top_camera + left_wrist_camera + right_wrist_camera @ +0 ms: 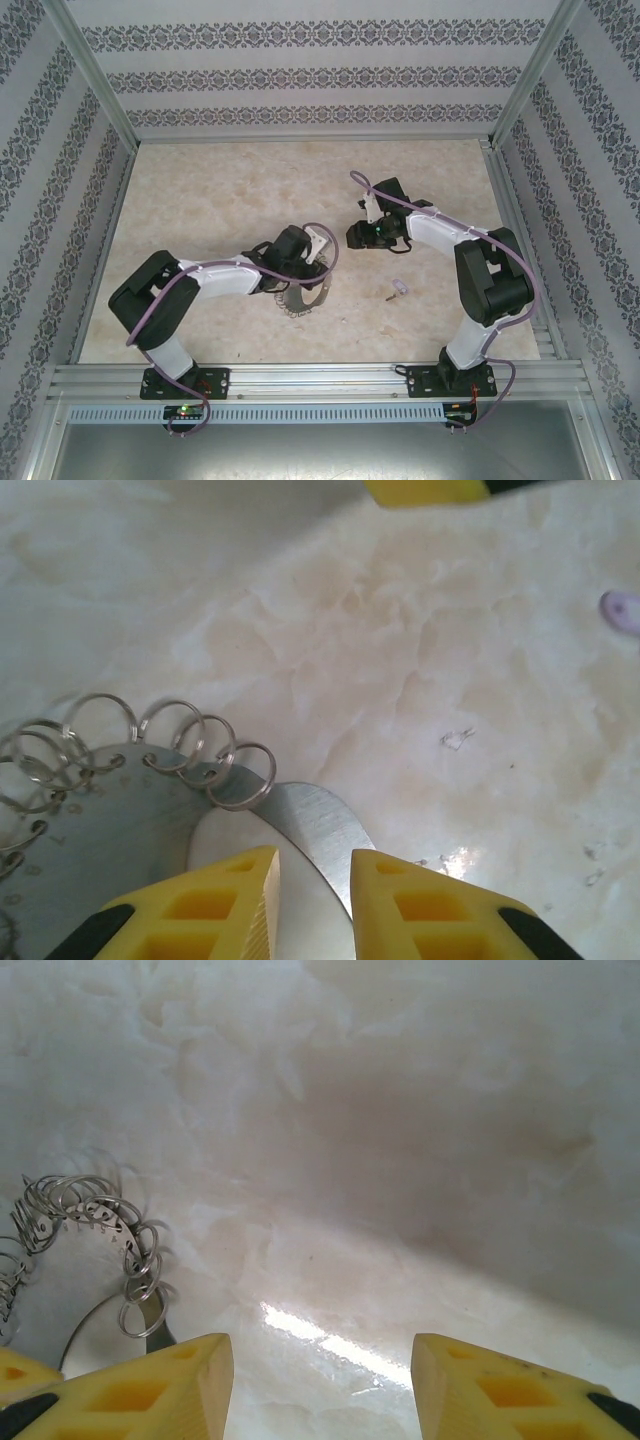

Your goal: Put the keys on the keyring

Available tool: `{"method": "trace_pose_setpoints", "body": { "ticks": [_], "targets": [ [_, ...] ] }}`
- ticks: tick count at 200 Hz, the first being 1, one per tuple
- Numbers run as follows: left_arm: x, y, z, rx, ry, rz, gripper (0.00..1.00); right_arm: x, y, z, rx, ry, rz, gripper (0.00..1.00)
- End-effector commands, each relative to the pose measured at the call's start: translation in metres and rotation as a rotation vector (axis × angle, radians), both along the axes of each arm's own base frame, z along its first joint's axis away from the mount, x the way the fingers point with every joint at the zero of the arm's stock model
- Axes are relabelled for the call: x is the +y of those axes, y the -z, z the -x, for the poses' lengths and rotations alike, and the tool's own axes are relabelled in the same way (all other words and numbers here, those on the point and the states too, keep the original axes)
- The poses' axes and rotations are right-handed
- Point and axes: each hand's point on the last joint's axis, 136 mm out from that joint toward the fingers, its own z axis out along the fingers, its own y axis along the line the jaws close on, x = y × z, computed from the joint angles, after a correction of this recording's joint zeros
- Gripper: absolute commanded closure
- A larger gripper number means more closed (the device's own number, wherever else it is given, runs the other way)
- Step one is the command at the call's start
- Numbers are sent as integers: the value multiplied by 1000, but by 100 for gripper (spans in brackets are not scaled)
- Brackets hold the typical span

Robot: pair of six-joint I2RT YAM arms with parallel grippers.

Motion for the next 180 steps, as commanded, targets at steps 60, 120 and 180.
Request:
{"method": "trace_pose_setpoints", "body": {
  "ticks": [60, 120, 180],
  "targets": [
    [0, 14, -17, -100, -12, -150, 74, 4, -11, 2, -21, 6, -62, 49],
    [-7, 23, -27, -114, -5, -167, 75, 2, -7, 2, -13, 11, -70, 49],
    [-12, 26, -36, -143, 3, -183, 89, 4, -5, 3, -3, 10, -82, 50]
  ]
}}
